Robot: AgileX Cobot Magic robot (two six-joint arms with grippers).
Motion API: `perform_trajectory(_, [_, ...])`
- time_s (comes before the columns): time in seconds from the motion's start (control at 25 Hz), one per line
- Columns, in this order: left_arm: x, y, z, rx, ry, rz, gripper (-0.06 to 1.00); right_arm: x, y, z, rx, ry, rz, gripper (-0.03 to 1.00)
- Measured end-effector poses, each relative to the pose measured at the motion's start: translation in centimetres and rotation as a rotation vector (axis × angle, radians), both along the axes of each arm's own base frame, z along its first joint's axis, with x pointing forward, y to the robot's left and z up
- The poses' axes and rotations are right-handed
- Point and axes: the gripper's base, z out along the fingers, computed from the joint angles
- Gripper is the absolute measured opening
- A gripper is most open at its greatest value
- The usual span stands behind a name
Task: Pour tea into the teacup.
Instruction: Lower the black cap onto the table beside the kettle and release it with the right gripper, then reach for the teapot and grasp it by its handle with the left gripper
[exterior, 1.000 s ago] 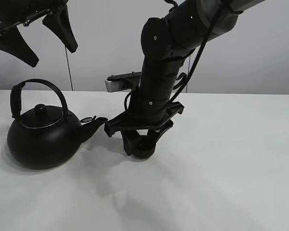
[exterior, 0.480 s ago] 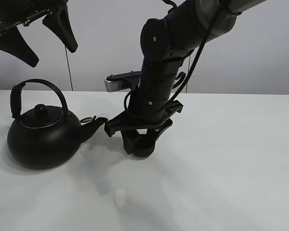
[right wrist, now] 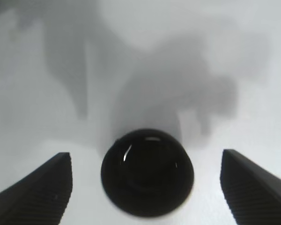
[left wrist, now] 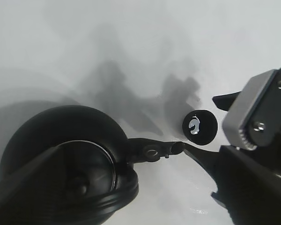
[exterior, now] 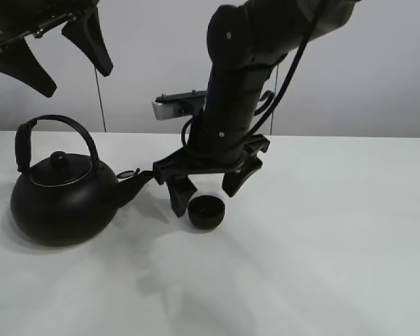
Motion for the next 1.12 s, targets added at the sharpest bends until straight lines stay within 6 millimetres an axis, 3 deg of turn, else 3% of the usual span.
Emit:
perform_trajectory(0.12, [0.0,0.0,0.0,0.0,0.0,0.0,0.63,0.0,-1.5,2.5,-0.005,0.01,-0.027,0.6])
perform_trajectory(0.2, [0.0,0.0,0.0,0.0,0.0,0.0,0.63,0.9,-4.3,4.1,-0.016,0.016,-0.088,0.6])
perform_trajectory(0.24, [0.0,0.0,0.0,0.0,0.0,0.0,0.63,1.5,-6.2,4.7,-0.029,0.021,-0.126,0.6])
perform_trajectory(0.4, [0.0,0.0,0.0,0.0,0.0,0.0,0.63,3.7,-17.4,6.9,-0.087,0.049,-0.33,0.6])
perform_trajectory(0.52, [0.0,0.0,0.0,0.0,0.0,0.0,0.63,3.1,-24.6,8.2,-0.149,0.113,-0.465,0.6])
perform_trajectory(0.6, [0.0,0.0,0.0,0.0,0.0,0.0,0.63,2.1,-27.9,9.3,-0.158,0.149,-0.546,0.6])
perform_trajectory(0.72, [0.0,0.0,0.0,0.0,0.0,0.0,0.63,0.5,-29.8,11.7,-0.145,0.133,-0.604,0.6])
perform_trajectory(0.88, [0.0,0.0,0.0,0.0,-0.001,0.0,0.63,-3.6,-29.3,15.0,-0.095,0.092,-0.638,0.6])
perform_trajectory(1.0, [0.0,0.0,0.0,0.0,-0.002,0.001,0.63,-9.0,-28.2,16.8,-0.033,0.077,-0.656,0.59])
perform_trajectory(1.12, [0.0,0.0,0.0,0.0,-0.002,0.001,0.63,-16.3,-27.2,18.1,-0.001,0.023,-0.66,0.59])
